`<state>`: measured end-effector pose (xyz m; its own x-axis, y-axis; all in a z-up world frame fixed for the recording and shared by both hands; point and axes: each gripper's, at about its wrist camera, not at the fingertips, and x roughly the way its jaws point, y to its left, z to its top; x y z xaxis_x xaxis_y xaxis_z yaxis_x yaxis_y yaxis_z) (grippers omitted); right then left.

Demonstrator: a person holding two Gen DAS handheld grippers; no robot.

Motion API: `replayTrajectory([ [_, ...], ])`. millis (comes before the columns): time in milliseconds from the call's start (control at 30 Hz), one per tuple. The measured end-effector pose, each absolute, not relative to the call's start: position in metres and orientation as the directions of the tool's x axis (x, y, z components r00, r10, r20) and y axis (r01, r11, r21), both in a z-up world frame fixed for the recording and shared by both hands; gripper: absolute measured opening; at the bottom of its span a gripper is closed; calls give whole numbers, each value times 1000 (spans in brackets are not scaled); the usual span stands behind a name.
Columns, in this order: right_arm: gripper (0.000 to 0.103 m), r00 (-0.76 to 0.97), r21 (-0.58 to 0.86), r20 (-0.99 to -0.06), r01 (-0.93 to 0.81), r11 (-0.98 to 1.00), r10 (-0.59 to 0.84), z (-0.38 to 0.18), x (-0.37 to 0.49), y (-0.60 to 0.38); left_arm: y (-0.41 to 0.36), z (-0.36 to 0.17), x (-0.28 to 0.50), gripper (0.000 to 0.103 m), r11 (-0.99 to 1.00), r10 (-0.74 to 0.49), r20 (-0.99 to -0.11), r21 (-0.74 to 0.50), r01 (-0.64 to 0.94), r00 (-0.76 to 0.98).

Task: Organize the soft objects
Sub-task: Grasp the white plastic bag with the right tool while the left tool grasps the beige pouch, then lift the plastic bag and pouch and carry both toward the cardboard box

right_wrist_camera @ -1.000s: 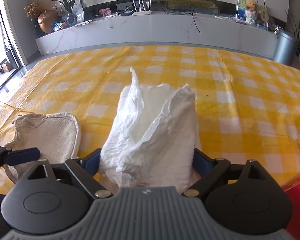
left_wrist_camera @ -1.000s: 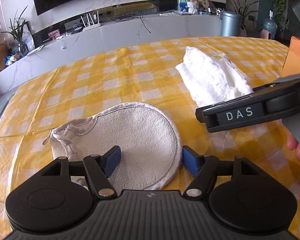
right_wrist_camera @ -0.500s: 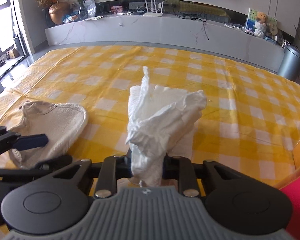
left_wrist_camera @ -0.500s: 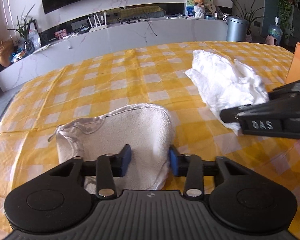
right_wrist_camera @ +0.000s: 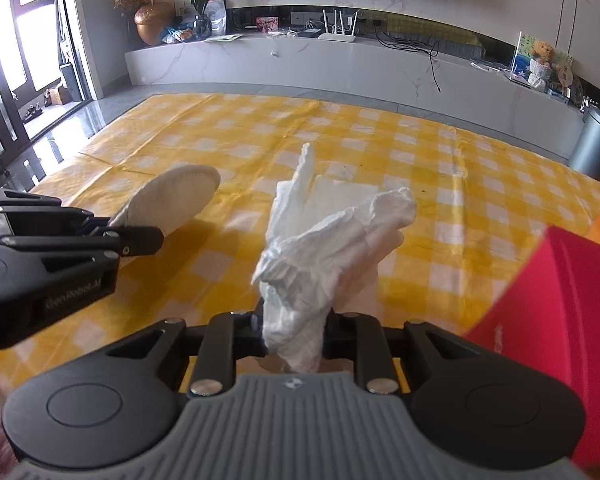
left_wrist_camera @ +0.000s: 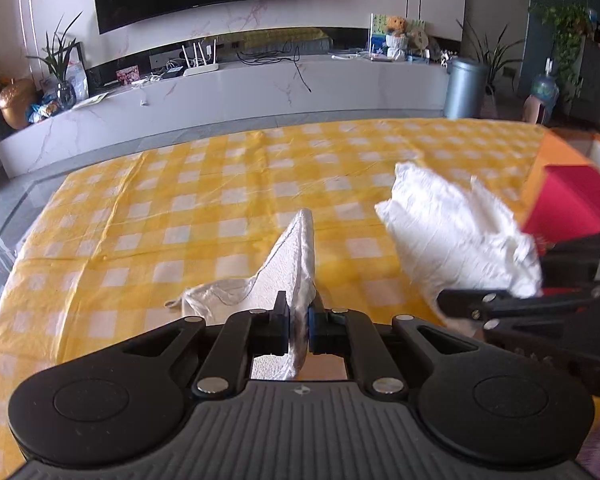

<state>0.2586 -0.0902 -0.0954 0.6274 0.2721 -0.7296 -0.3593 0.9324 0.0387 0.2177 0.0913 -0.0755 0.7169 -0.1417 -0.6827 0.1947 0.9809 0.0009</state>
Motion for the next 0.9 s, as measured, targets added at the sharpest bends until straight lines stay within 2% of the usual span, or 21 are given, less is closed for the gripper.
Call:
replayTrajectory([
  [467, 20, 598, 126, -739, -333, 935, 312, -80, 141, -158, 63, -45, 109, 9, 971, -239, -643, -151, 185, 728],
  [900, 20, 679, 144, -657, -311, 939, 326, -46, 75, -201, 23, -11, 55, 9, 961, -274, -564, -119, 251, 779],
])
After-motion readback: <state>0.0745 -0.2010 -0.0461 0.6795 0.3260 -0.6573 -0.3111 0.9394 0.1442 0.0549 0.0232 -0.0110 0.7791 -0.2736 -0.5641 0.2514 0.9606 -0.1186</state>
